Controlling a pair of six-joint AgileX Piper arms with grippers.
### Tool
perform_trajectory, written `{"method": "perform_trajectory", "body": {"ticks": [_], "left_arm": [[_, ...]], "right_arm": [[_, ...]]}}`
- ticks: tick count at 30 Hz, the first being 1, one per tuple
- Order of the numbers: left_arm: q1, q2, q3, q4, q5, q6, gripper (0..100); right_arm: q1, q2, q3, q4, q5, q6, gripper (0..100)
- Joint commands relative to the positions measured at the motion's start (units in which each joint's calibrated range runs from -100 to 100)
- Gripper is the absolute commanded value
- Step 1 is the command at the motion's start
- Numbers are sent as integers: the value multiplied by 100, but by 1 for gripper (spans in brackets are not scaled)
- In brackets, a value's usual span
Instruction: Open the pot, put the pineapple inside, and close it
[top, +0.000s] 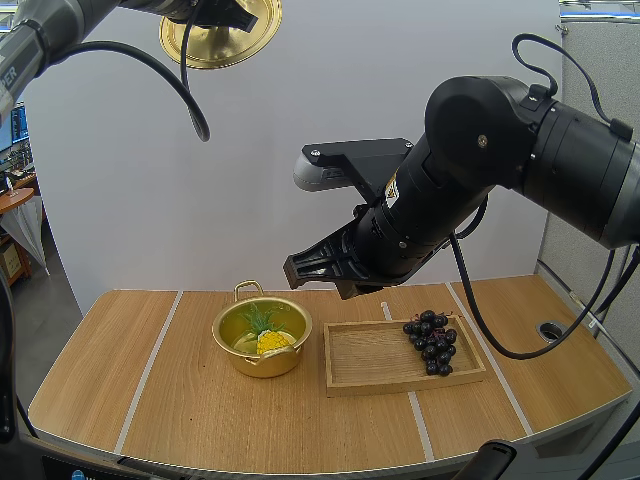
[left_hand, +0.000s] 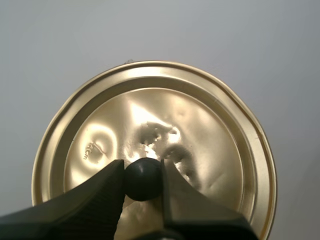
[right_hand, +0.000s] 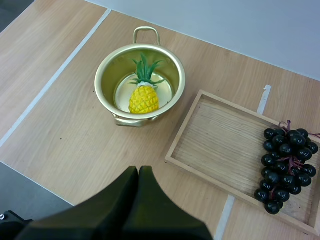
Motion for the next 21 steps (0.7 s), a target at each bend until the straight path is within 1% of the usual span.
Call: {"method": "perform_trajectory", "body": {"ticks": [1, 7, 13, 16, 21], "left_arm": [[-23, -40, -52, 3, -204, -54, 0], [-23, -40, -52, 3, -204, -54, 0], [-23, -40, -52, 3, -204, -54, 0], [-23, -40, -52, 3, -204, -54, 0], [-23, -40, -52, 3, -204, -54, 0]], "right_arm": [[-26, -72, 22, -61, 58, 17, 0], [-26, -72, 22, -230, 58, 17, 0], [-26, -72, 22, -191, 58, 17, 0], [-26, -72, 22, -129, -311, 17, 0], [-26, -72, 22, -131, -345, 17, 0]]}}
